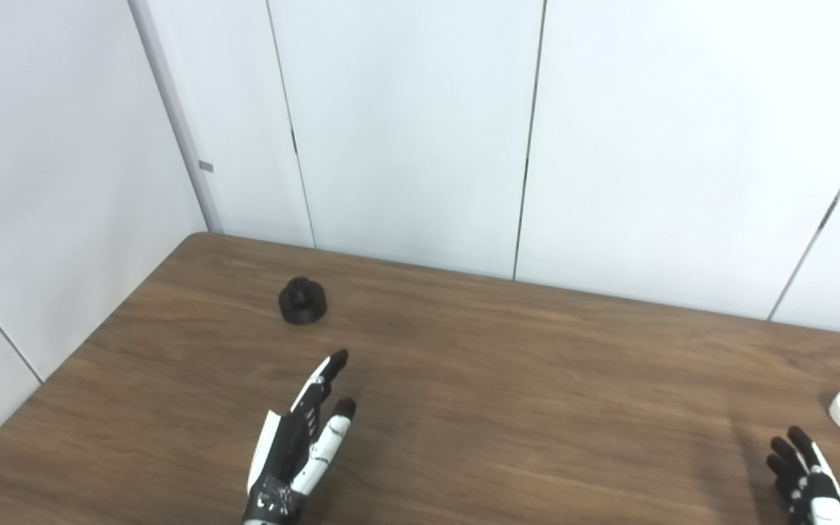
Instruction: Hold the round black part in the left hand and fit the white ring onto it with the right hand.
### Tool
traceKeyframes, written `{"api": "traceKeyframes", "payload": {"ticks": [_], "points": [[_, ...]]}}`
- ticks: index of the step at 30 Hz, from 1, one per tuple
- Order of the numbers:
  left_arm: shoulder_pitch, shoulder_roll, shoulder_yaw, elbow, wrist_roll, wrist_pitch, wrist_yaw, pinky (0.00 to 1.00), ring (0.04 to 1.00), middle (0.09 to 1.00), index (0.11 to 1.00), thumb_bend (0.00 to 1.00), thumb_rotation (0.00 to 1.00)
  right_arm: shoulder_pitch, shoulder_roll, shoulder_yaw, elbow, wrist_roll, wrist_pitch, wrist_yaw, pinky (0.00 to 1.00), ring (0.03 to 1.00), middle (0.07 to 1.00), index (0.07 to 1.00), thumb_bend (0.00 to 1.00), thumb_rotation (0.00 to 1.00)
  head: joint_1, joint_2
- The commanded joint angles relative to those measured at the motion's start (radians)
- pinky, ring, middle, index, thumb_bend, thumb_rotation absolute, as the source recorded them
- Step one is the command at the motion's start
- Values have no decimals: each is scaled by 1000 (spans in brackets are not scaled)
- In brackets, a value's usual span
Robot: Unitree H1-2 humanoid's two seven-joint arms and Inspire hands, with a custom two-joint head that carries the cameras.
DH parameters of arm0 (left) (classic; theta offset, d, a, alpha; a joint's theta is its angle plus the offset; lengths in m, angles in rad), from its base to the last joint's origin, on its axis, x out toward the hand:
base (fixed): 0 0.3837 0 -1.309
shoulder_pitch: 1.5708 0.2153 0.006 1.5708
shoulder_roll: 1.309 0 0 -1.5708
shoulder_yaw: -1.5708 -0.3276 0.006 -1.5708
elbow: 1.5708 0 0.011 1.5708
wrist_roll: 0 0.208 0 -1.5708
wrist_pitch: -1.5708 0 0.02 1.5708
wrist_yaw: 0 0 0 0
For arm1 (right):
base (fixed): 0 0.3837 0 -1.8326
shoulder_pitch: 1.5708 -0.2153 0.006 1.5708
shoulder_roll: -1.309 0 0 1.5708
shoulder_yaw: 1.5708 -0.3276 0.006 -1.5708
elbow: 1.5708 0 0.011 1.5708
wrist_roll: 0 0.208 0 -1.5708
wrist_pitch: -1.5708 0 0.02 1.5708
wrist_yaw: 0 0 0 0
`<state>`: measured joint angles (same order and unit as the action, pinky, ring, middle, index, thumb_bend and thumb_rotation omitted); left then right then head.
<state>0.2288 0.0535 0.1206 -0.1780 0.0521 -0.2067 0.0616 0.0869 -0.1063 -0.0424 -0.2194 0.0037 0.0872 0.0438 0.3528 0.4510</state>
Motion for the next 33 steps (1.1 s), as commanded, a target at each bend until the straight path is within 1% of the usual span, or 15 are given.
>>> {"api": "traceKeyframes", "payload": {"ticks": [1,5,8,10,11,12,13,15,17,22,24,27,29,32,33], "points": [[63,-50,-21,36,21,-19,21,1000,975,947,947,552,600,-17,3,2,-14,-2,-17,-3,1000,948,935,946,537,1000,-4,3],[62,-40,-14,-27,61,23,33,1000,973,945,939,604,474,-12,-7,3,-23,27,-10,22,1000,980,984,992,476,1000,-10,6],[47,-28,4,-89,111,100,50,983,952,928,929,687,400,-8,-10,3,-16,31,-15,26,1000,994,994,1000,474,1000,-16,8],[27,-9,17,-118,139,140,57,971,940,921,925,720,364,-7,-10,3,-9,35,-20,28,1000,999,995,1000,477,1000,-20,8],[19,-1,21,-128,146,154,58,988,945,920,924,754,334,-7,-10,3,-7,36,-22,29,1000,1000,994,1000,478,1000,-20,8],[7,8,28,-140,152,174,59,994,946,920,923,766,323,-6,-11,3,-3,35,-27,29,1000,1000,993,1000,479,1000,-20,8],[-11,26,36,-152,188,196,62,997,951,919,920,791,297,-6,-11,4,-3,31,-27,28,1000,998,992,1000,477,1000,-22,11],[-39,57,51,-169,247,232,64,995,951,919,919,847,303,-7,-10,6,-4,26,-27,26,1000,991,987,1000,472,1000,-23,10],[-70,93,68,-181,293,271,55,972,946,920,918,889,321,-8,-9,8,-7,25,-27,26,1000,989,983,1000,460,1000,-24,13],[-136,168,99,-168,319,339,39,940,944,929,917,939,322,-9,-7,12,-14,13,-19,20,1000,994,986,1000,456,1000,-28,16],[-160,199,107,-152,334,363,38,981,982,944,923,964,359,-9,-4,13,-16,8,-20,17,1000,987,981,1000,440,1000,-29,17],[-196,237,116,-128,353,404,39,999,999,961,916,984,384,-8,2,14,-24,6,-16,14,1000,977,979,1000,408,1000,-31,19],[-219,259,121,-107,364,425,40,1000,1000,964,904,990,384,-8,3,15,-31,1,-4,12,1000,980,982,1000,402,1000,-32,19],[-249,288,122,-64,377,440,45,1000,1000,961,892,986,392,-5,5,19,-41,-12,3,8,1000,981,975,1000,398,1000,-34,19],[-259,296,122,-51,378,443,45,1000,1000,963,890,981,391,-5,5,19,-43,-13,4,7,1000,982,975,1000,382,1000,-34,19]]}}
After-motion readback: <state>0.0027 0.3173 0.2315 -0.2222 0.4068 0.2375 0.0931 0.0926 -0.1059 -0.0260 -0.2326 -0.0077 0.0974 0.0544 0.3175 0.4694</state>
